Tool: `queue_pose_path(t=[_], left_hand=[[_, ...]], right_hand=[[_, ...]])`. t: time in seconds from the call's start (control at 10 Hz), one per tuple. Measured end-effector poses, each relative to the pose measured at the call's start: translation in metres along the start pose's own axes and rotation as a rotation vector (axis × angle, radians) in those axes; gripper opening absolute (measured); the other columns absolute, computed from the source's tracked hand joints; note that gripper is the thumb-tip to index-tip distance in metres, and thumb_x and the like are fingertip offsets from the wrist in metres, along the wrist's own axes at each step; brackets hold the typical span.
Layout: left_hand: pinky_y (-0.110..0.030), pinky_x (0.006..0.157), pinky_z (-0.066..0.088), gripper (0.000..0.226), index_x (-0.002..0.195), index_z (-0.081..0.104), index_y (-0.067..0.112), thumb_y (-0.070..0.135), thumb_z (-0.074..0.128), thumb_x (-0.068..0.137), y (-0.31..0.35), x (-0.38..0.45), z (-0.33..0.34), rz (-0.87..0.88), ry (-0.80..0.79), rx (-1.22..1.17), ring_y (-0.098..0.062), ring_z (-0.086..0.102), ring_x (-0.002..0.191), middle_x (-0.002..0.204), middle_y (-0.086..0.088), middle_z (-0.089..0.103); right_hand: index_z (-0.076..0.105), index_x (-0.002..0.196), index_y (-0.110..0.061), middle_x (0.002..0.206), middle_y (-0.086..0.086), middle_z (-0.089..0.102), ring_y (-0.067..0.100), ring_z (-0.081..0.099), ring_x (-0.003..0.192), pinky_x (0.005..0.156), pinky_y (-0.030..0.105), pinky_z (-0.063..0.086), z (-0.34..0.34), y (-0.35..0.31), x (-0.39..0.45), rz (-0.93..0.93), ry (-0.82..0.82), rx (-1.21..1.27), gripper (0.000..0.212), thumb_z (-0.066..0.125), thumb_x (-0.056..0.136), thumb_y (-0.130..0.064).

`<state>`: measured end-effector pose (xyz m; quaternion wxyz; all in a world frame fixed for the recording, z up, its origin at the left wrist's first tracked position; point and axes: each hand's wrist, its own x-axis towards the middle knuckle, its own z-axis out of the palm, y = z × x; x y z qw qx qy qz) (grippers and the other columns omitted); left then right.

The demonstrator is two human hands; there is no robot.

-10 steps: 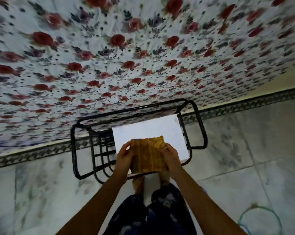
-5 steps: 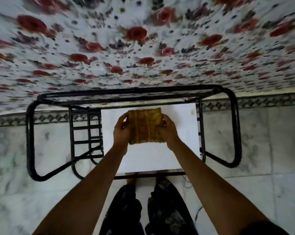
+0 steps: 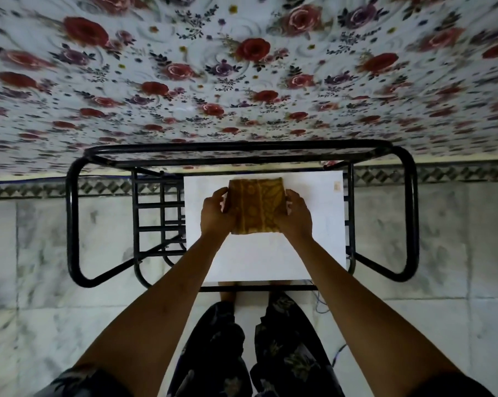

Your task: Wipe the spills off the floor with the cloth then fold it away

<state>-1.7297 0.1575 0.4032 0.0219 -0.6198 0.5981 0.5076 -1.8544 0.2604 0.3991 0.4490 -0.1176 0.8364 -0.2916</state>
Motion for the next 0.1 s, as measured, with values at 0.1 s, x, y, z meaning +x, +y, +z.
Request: queue_pose_path(t=[0.1], left_hand=[[-0.033, 0.100, 0.038, 0.050, 0.137, 0.043, 0.015, 0.012, 0.057, 0.089, 0.0149, -0.0238, -0.0080, 0.004, 0.035, 0.025, -0.025, 0.040, 0.129, 0.139, -0.012, 0.040]], right_hand=[[0.035, 0.142, -0.013, 0.145, 0.006, 0.041, 0.024, 0.039, 0.132, 0.109, 0.037, 0.034, -0.0162, -0.0075, -0.0262, 0.010, 0.024, 0.101, 0.054, 0.056, 0.092, -0.018]])
